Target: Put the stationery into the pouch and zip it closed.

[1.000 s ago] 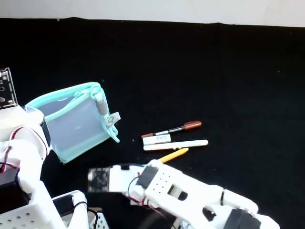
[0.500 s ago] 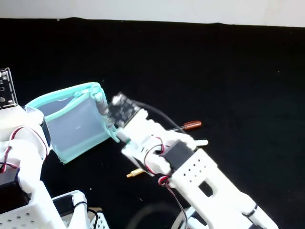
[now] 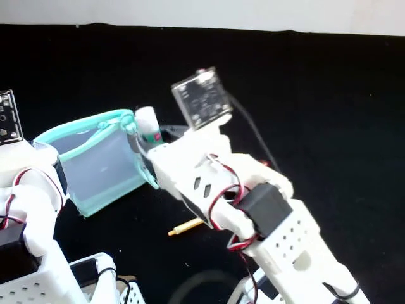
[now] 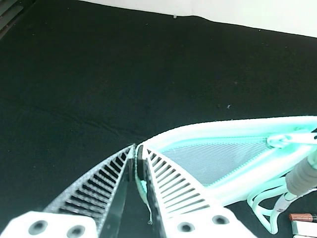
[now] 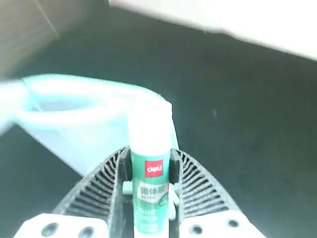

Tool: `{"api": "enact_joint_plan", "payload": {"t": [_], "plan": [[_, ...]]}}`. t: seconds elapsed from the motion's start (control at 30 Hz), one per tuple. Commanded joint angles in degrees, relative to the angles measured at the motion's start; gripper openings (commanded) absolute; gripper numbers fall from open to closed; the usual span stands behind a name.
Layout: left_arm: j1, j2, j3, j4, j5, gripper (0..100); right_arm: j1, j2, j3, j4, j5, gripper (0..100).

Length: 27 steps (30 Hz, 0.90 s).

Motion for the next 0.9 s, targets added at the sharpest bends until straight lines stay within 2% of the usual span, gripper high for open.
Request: {"api": "enact_joint_plan", "payload": {"t": [0.0, 0.2, 0.87], "plan": [[-0.4, 0.13, -0.22, 0.26, -0.35, 1, -0.04, 2.68, -5.67, -5.76, -2.46, 0.7], [-0.4, 0.13, -0.22, 0.35, -0.35, 1, -5.49, 9.71, -11.56, -6.29, -2.46, 0.7], [-0.4, 0.13, -0.31, 1.49, -0.35, 1, -5.93, 33.89, -41.63, -6.29, 0.35, 0.7]]}}
